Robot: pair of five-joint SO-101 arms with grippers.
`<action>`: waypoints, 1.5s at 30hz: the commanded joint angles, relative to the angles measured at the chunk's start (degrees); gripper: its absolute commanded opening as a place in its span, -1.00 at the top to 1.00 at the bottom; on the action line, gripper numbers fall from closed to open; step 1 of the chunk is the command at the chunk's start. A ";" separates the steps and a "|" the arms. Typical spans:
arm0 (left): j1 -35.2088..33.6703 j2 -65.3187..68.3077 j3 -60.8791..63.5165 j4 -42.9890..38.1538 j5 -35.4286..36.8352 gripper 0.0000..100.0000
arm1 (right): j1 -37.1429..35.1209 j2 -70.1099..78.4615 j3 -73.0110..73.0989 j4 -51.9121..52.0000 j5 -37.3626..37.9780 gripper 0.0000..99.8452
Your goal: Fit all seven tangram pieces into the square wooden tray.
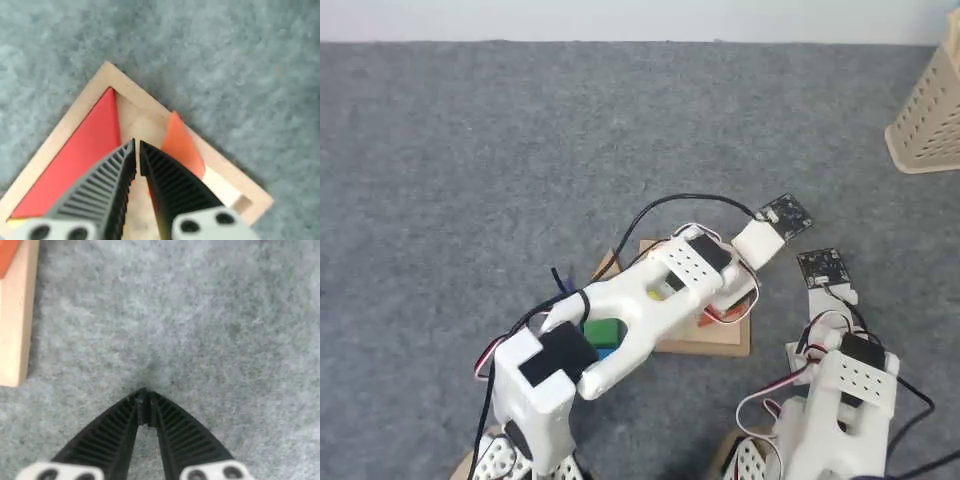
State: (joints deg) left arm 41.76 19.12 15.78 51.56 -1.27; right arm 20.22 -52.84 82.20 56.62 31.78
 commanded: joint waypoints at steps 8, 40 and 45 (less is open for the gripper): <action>0.97 -16.44 7.25 0.88 0.70 0.98 | 0.57 -1.36 -0.09 -1.01 0.79 0.99; -0.18 -3.60 -3.56 4.84 0.26 0.98 | 0.57 -1.36 -0.09 -0.92 0.79 0.99; -0.09 -8.97 1.27 2.20 0.26 0.98 | 0.57 -1.36 -0.09 -0.92 0.79 0.99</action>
State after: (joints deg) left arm 41.93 16.48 14.73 56.22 -1.27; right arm 20.22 -52.84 82.20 56.62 31.78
